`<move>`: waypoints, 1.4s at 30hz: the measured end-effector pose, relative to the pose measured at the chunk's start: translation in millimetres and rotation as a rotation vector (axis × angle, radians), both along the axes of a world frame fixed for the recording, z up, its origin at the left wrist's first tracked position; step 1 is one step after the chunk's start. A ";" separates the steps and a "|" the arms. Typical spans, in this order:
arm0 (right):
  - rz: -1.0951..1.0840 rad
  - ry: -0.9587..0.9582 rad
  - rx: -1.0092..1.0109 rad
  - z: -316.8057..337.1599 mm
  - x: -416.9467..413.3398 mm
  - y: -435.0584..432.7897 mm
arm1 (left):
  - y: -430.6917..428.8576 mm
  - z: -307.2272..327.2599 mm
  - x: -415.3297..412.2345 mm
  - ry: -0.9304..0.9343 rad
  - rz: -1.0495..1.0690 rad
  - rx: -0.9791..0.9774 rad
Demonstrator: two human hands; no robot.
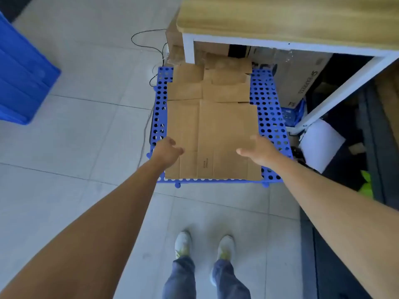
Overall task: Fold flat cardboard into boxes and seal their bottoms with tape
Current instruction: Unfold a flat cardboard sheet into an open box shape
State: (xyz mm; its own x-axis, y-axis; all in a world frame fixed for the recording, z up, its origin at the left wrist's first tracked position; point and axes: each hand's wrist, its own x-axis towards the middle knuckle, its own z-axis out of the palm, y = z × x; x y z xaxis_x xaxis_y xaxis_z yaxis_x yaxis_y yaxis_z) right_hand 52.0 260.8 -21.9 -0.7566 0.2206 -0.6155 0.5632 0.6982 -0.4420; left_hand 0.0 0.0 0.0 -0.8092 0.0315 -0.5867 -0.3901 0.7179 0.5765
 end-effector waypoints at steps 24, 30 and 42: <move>-0.810 0.065 -0.489 -30.0 -0.4 15.3 | -0.3 -29.3 -32.5 -0.150 0.474 0.252; -0.865 0.226 -0.533 69.2 7.5 37.7 | 14.5 66.0 -43.0 -0.024 0.364 0.190; -1.012 0.507 -0.230 237.9 109.3 111.0 | 156.2 207.5 -49.2 0.075 -0.160 0.289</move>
